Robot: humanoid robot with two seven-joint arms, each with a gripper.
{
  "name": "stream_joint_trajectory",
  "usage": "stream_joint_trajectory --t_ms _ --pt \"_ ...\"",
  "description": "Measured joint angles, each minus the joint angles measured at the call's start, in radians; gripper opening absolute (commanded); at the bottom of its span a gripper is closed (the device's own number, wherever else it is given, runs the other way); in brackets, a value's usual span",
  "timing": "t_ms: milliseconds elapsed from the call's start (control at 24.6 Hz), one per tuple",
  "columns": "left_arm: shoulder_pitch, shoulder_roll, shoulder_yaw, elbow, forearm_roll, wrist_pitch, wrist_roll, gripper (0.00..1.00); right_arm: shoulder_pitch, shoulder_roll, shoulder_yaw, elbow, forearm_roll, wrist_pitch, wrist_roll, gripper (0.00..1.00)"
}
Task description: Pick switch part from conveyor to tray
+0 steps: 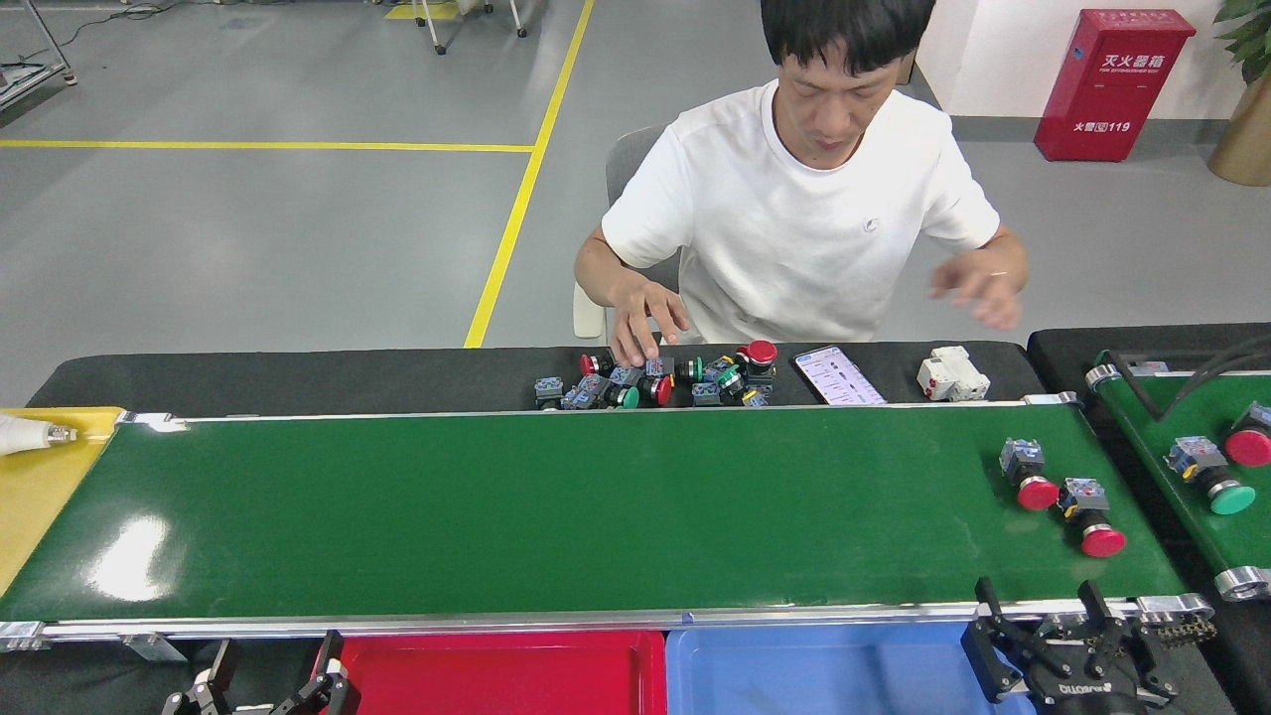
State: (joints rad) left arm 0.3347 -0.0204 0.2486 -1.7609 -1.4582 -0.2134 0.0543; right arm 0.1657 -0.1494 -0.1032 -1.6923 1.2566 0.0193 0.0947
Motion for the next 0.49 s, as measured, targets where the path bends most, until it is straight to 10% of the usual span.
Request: stream_joint_trajectory --t_ms 488 --pt "0.001 0.004 0.011 0.0 0.0 -0.017 -0.001 1.0 -0.06 -0.045 0.013 0.076 -0.002 0.071 0.067 0.97"
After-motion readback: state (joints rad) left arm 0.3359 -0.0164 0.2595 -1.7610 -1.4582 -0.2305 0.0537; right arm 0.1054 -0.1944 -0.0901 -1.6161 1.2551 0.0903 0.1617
